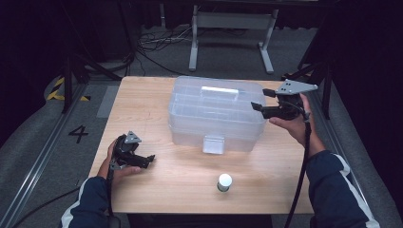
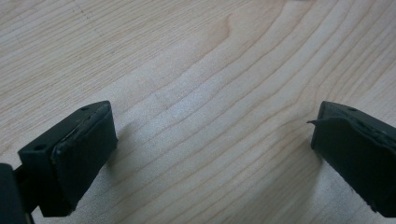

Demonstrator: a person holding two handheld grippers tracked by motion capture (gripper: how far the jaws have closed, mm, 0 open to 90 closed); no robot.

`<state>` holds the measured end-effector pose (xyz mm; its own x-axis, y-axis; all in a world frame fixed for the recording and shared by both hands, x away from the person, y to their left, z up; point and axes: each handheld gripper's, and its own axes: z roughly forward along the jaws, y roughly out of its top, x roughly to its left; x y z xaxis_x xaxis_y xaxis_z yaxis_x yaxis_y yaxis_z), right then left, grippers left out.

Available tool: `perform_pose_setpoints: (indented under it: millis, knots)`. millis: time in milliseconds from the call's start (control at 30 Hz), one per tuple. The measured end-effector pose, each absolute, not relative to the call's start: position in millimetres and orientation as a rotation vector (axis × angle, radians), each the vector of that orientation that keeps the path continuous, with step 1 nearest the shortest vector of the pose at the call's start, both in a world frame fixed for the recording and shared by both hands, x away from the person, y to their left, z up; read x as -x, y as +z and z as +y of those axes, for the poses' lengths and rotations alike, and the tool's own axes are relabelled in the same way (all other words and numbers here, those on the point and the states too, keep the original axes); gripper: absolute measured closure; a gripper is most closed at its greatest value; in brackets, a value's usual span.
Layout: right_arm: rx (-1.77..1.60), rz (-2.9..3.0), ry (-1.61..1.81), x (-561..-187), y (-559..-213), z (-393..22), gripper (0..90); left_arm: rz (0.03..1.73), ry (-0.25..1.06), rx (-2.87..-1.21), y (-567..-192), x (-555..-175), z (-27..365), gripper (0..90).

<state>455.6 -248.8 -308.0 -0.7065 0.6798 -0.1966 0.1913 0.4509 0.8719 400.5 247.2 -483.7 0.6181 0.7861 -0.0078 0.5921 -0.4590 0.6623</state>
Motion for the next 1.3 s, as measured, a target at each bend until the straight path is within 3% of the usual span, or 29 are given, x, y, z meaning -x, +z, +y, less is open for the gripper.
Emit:
perform_pose_setpoints:
  millis: [967, 1300]
  knots:
    - [-0.592, 2.34, 1.081, -487.3, -300.4, -182.9, 45.2, 1.078, 0.398, -2.209, -483.7, -400.5, 247.2, 0.3]
    - [-0.56, 2.351, 1.048, -489.1, -299.3, -173.1, 65.3, 1.077, 0.398, -2.209, -483.7, -400.5, 247.2, 0.3]
